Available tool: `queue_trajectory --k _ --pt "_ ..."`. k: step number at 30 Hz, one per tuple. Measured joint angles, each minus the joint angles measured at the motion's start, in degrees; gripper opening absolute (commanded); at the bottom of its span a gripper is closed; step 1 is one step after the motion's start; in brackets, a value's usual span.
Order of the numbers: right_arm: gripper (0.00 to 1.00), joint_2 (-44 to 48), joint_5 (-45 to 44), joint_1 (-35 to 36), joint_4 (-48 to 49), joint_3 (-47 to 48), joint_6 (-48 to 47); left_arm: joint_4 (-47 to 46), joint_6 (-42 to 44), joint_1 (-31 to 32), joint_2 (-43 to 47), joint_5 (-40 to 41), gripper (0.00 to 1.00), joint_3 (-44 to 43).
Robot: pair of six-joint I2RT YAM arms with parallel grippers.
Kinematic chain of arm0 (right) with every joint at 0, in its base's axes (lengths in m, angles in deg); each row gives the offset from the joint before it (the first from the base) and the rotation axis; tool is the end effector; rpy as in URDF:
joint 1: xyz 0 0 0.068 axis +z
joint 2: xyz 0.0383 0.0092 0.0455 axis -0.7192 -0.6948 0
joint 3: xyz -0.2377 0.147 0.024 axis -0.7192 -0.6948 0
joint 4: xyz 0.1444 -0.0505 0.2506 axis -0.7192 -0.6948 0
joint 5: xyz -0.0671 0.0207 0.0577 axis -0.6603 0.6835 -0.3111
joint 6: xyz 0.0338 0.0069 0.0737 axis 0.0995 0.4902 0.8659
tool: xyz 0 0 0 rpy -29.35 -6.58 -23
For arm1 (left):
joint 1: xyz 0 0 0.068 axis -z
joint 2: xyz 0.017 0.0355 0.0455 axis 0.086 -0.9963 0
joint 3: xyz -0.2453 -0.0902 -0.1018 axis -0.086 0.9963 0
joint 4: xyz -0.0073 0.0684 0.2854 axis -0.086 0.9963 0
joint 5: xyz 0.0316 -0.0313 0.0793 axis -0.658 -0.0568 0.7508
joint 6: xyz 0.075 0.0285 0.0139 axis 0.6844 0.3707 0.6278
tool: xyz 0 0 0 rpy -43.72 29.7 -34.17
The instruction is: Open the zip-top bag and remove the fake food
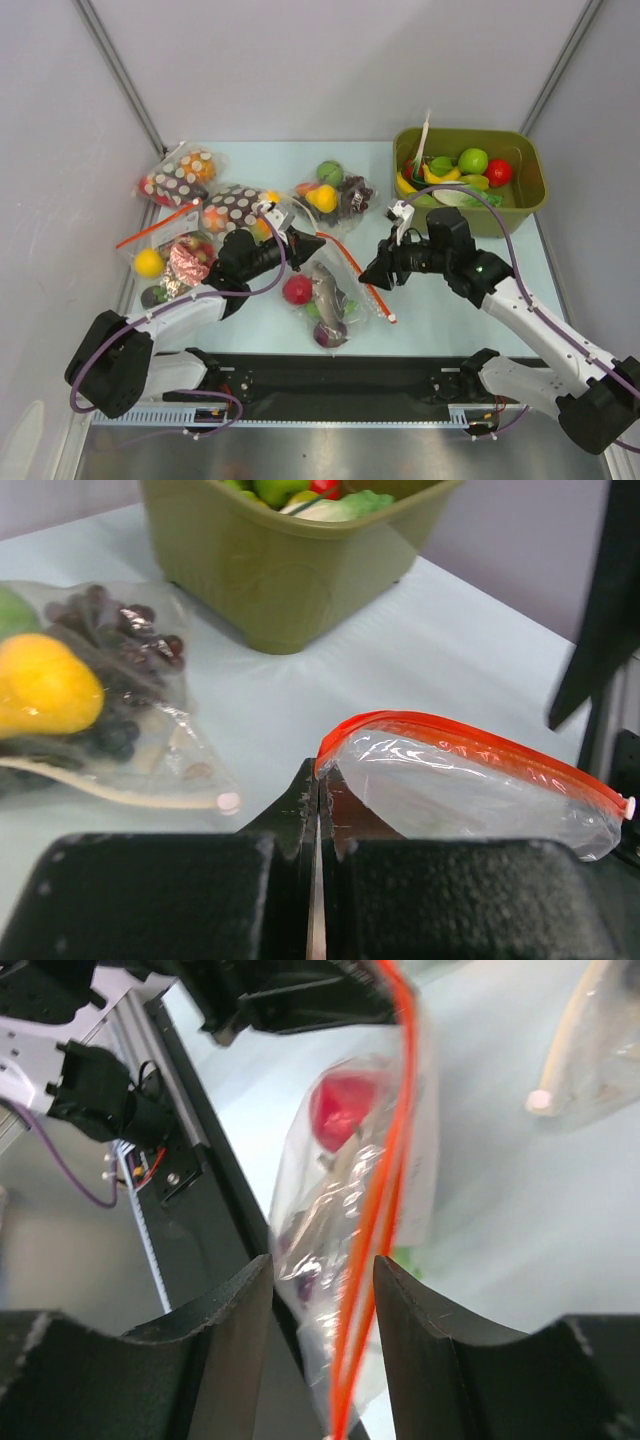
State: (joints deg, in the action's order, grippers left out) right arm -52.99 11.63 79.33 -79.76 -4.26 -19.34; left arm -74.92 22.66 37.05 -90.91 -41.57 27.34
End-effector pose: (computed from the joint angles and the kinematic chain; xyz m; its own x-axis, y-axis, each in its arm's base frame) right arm 0.2074 0.1861 0.3016 -0.4908 -0.2240 -0.8420 -0.8287 0.4185 0.3717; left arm 0.2501 -0.1902 0.2285 -0.2078 -0.1045 -0.9726 0.7988 0.5557 -0.2304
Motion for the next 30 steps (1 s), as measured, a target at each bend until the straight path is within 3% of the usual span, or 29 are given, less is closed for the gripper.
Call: queue_trajectory --k 9,30 --pt "0.5 -0.11 -3.8 -3.13 2.99 0.0 0.96 -2.49 -0.98 0.0 -0.02 -7.02 0.0 0.31" --pt "0.5 -2.97 -3.54 -0.31 6.45 -2.45 2.73 -1.99 -0.98 0.0 1.11 -8.28 0.0 0.55"
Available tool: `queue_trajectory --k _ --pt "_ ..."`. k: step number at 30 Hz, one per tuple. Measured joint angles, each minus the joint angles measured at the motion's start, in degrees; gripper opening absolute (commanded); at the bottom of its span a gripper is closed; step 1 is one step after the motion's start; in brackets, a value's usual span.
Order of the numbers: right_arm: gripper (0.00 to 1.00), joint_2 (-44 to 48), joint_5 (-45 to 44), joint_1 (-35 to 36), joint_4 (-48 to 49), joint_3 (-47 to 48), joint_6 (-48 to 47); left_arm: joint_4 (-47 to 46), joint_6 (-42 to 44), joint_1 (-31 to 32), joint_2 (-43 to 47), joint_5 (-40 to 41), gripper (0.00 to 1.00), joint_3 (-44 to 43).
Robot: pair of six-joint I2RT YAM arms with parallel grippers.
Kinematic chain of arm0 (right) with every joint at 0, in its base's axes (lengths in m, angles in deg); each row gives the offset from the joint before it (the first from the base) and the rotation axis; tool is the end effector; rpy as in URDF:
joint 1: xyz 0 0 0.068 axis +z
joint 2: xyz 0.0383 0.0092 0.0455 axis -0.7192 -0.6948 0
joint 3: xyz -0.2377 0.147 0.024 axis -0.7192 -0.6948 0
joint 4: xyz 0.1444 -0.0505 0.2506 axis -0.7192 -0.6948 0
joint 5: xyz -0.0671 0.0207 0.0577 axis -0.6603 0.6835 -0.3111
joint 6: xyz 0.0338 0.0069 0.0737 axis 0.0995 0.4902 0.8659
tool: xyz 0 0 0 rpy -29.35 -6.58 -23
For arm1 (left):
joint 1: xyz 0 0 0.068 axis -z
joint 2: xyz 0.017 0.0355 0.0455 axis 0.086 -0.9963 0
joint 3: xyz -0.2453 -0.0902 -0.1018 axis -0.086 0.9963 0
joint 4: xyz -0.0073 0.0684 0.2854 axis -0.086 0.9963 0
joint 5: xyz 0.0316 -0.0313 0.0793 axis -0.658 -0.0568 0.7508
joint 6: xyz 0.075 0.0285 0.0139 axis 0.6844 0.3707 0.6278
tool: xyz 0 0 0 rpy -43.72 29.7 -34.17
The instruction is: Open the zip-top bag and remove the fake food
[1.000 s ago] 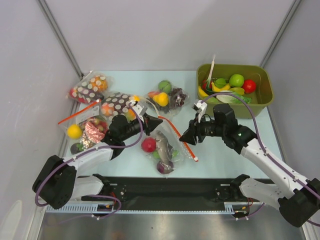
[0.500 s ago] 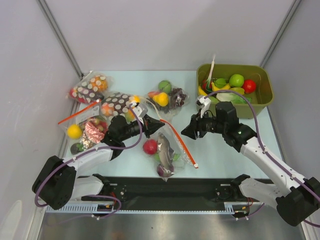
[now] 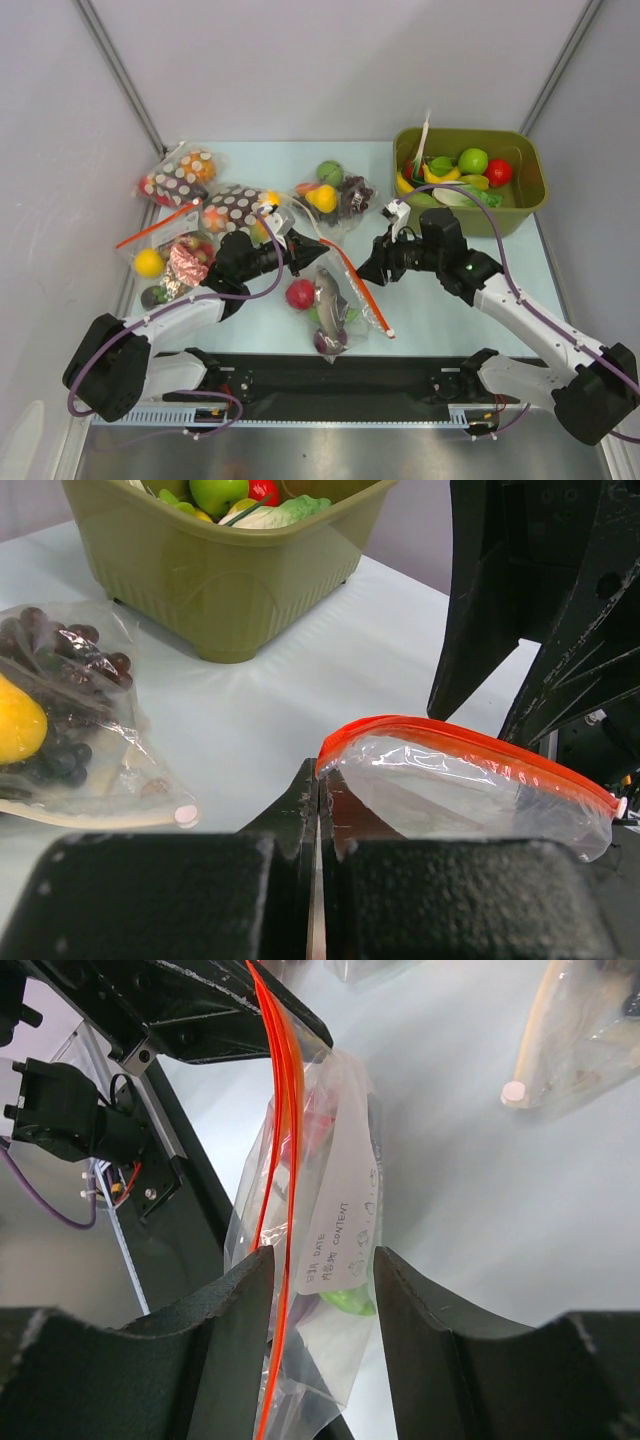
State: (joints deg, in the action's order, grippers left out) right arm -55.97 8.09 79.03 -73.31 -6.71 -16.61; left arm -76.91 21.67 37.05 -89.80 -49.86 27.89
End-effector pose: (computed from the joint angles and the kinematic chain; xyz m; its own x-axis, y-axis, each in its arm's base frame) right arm 0.2239 0.1908 0.2826 -0.5156 -0.1849 -0.8366 -0.7895 0.4821 0.3800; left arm 0.2383 -0.1935 0.2352 -0.2020 -0.1079 -0.9734 0.8749 0.4268 -0.2288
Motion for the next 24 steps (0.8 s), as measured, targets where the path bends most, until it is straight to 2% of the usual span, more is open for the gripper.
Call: queue_trajectory --k 14,16,17,18,19,21,24 --pt "0.49 -1.92 1.03 2.43 2.32 -0.04 1.29 0.39 -0.02 0.0 0.0 0.11 0.0 0.0" --pt "0.49 -2.29 1.09 3.19 2.89 -0.07 1.79 0.5 0.0 0.0 0.0 0.55 0.1 0.0" --pt "0.49 -2.34 1.11 3.41 3.08 -0.15 1.92 0.76 0.02 0.0 0.0 0.87 0.21 0.0" --pt "0.49 -2.34 1.25 3.63 3.23 -0.24 2.01 1.22 0.09 0.0 0.09 1.53 0.41 0.0" --pt "0.49 -2.34 1.33 3.8 3.28 -0.26 2.14 1.79 0.11 0.0 0.24 2.14 0.49 0.0" --pt "0.49 -2.34 1.46 4.04 3.58 -0.26 2.34 3.56 -1.01 0.0 0.9 3.48 0.58 0.0" --pt "0.49 -2.43 1.49 4.33 4.07 -0.26 2.38 4.85 -3.41 0.0 2.8 4.87 0.63 0.2"
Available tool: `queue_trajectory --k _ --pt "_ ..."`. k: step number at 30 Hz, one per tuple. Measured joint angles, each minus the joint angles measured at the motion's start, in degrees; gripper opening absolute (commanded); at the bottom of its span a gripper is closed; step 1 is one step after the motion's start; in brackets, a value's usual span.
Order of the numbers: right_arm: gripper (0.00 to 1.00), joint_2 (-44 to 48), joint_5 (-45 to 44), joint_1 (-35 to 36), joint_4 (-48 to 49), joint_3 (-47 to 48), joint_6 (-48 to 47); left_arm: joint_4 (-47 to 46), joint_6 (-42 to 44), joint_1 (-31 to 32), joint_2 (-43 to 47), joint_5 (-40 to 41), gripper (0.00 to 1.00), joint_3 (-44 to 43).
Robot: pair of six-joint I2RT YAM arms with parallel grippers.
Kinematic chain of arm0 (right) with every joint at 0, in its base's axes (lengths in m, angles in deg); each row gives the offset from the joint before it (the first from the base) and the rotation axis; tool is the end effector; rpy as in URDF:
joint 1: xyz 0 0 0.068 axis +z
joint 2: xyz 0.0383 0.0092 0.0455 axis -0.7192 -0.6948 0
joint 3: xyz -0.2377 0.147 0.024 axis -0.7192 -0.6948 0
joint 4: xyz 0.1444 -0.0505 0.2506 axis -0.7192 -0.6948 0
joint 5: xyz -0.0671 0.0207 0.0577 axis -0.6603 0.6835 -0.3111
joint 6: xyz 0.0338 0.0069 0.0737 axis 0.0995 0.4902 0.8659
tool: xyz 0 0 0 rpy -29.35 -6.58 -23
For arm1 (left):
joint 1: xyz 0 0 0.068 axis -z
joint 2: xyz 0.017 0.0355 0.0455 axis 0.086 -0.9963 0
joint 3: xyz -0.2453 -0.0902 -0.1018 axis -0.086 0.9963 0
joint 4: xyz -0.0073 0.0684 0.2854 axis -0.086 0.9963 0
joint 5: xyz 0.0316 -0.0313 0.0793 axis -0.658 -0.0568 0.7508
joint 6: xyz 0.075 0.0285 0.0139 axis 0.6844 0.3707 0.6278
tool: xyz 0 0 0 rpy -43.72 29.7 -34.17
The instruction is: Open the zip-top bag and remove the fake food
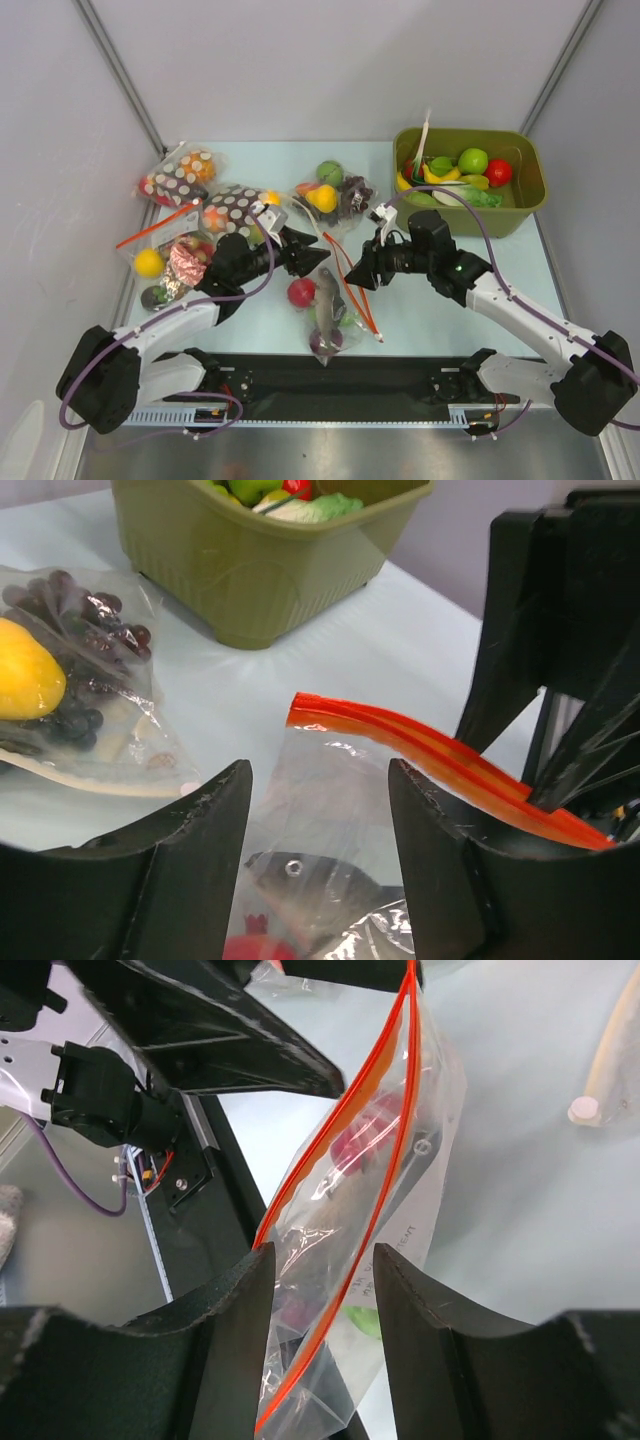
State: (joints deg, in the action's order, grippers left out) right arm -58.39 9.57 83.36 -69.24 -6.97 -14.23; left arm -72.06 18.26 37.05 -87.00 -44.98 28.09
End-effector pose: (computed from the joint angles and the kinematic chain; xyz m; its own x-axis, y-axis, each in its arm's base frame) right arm 0.2160 0.2145 0.2779 -0.5193 -0.1979 -0.8314 -0.8167 0.4014 0.4146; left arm 0.2381 -0.1871 0.2362 -0.2736 -0.1349 -0.9523 0.8126 0.4973 -0.3039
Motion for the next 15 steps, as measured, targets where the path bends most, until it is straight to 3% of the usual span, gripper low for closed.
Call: queue_trajectory --k 7,15 --pt "0.47 -2.62 -0.02 0.44 2.14 -0.63 0.2 1.84 -5.27 2.32 5.44 2.8 0.65 0.76" --pt "0.44 -3.89 -0.04 0.94 2.67 -1.05 0.83 9.22 -10.4 4.96 5.2 5.4 0.67 0.22"
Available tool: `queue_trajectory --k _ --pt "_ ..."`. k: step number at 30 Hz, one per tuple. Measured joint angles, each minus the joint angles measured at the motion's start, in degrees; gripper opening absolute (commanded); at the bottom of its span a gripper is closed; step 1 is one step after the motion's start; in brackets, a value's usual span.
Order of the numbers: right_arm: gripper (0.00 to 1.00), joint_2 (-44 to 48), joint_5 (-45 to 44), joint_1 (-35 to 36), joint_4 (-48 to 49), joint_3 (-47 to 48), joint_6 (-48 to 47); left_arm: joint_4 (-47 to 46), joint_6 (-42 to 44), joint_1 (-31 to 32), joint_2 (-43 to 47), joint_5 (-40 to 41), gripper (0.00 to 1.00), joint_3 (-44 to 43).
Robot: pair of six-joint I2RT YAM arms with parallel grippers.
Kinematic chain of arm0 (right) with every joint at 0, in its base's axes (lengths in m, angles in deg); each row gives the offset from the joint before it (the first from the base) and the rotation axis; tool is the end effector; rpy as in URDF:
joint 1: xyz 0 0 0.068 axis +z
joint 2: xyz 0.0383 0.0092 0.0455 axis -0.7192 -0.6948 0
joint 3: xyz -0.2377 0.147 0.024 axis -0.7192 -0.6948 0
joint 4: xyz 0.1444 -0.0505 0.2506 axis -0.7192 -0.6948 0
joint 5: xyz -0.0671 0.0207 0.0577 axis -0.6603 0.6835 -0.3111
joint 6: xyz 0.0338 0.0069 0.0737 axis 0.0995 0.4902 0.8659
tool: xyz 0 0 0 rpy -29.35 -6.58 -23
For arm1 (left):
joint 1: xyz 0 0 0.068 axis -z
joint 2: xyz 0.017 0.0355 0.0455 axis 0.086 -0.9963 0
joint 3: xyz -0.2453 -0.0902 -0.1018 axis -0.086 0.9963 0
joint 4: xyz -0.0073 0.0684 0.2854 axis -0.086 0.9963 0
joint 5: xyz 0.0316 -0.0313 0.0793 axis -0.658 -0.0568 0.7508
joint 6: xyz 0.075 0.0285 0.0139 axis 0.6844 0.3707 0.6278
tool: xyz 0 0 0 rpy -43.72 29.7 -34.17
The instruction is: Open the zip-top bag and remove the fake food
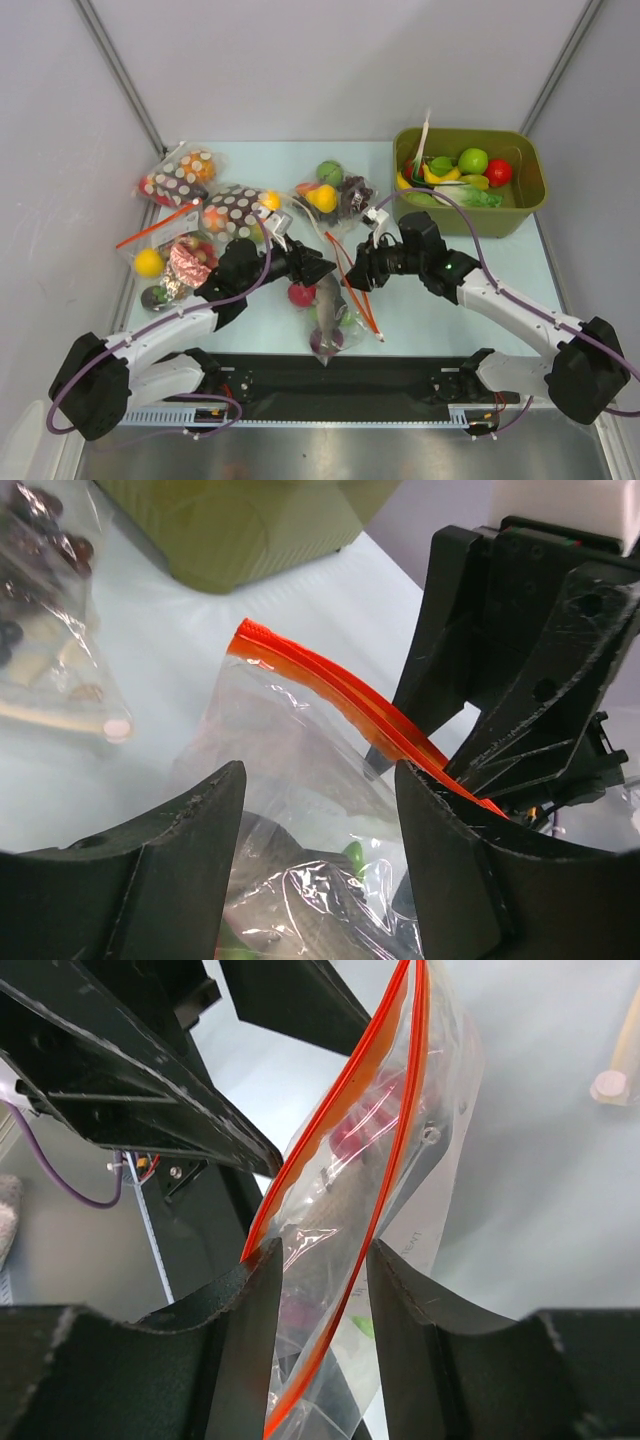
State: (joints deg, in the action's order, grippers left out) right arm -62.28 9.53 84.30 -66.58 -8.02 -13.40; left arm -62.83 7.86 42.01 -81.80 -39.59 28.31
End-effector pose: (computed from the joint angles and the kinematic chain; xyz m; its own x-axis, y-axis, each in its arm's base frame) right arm 0.2215 0.2252 0.2565 -0.5532 -0.2207 -0.8033 -0.8019 0.4022 0.4418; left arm 0.2163 -0.1959 0.2373 -0.4645 -0.1844 -0.8661 0.7187 0.4929 -0.4904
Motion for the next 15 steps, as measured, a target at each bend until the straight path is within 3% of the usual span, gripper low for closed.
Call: queue_trajectory --k 15 --pt "0.43 -1.09 -1.77 1.86 0.37 0.0 -0.04 4.33 -7.32 3.15 -2.64 2.56 0.75 -3.91"
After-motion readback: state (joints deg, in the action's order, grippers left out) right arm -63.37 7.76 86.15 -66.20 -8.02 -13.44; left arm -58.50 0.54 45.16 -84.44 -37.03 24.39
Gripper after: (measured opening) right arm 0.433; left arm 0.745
